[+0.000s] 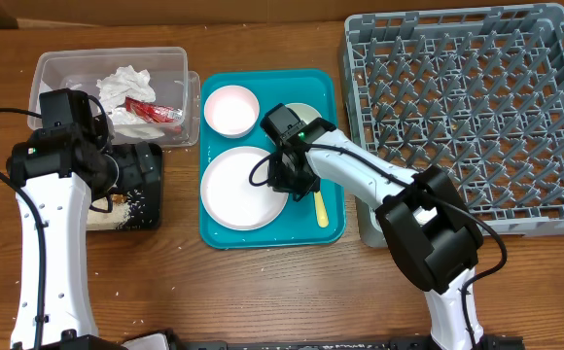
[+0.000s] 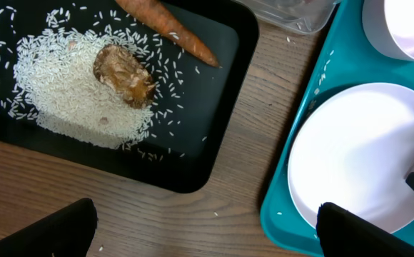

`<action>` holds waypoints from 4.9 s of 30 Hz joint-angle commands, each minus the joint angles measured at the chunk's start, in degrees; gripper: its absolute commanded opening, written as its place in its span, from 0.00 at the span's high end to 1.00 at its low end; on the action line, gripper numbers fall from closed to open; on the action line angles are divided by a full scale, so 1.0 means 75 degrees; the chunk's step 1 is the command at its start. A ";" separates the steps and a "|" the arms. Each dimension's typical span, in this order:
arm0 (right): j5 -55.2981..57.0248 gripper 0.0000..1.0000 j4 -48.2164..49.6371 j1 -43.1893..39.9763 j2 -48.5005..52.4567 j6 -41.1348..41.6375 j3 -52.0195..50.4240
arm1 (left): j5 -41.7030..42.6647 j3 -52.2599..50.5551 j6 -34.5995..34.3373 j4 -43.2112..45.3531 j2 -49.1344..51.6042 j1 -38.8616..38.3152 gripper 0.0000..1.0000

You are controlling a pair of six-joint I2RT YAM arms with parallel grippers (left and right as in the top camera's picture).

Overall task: Sort waste into correct bins and load items into the dishwasher
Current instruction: 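Move the right gripper to the white plate and grasp its rim, then carry the plate right and stand it upright in the rack, then move the right gripper back to the white bowl and grasp it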

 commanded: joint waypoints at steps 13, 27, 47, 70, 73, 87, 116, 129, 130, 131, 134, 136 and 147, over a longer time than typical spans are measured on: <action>0.0251 0.96 -0.1233 0.0009 -0.0353 -0.0146 0.0632 | 0.0114 -0.0026 0.0169 0.0026 0.0023 0.0041 0.00; 0.3777 0.96 -0.2541 -0.0490 -0.3742 -0.0930 0.1387 | 0.0114 -0.0026 0.0169 0.0026 0.0023 0.0041 0.00; 1.0357 0.96 0.0976 -0.3453 -0.2771 -0.0944 0.0449 | 0.0114 -0.0026 0.0169 0.0026 0.0023 0.0041 0.00; 0.6971 0.94 0.0845 -0.4514 -0.1483 -0.1568 0.0449 | 0.0114 -0.0026 0.0169 0.0026 0.0023 0.0041 0.00; 0.6971 0.56 0.0819 -0.4514 -0.1486 -0.1571 0.0449 | 0.0114 -0.0026 0.0169 0.0023 0.0023 0.0041 0.00; 0.3060 0.03 -0.1040 -0.4112 -0.2588 -0.2192 0.2069 | 0.0114 -0.0026 0.0169 0.0026 0.0023 0.0041 0.00; 0.2192 0.20 -0.1093 -0.0842 -0.0329 -0.0688 0.1897 | 0.0117 -0.0026 0.0169 0.0026 0.0023 0.0041 0.00; 0.1897 0.47 -0.0985 -0.1125 0.0321 0.0335 0.1699 | 0.0114 -0.0026 0.0169 0.0026 0.0023 0.0041 0.00; 0.1880 0.49 -0.0927 -0.1128 0.0411 0.0338 0.1699 | 0.0114 -0.0026 0.0169 0.0026 0.0023 0.0041 0.00; 0.1862 0.50 -0.0866 -0.1128 0.0501 0.0338 0.1699 | 0.0114 -0.0026 0.0169 0.0026 0.0023 0.0041 0.00; 0.1848 0.55 -0.0784 -0.1128 0.0632 0.0364 0.1699 | 0.0114 -0.0026 0.0169 0.0026 0.0023 0.0041 0.00; 0.1871 0.59 -0.0723 -0.1128 0.0650 0.0364 0.1699 | 0.0114 -0.0026 0.0169 0.0026 0.0023 0.0041 0.00; 0.1906 0.86 -0.0959 -0.1352 0.0323 0.0204 0.2078 | 0.0114 -0.0026 0.0169 0.0026 0.0023 0.0041 0.00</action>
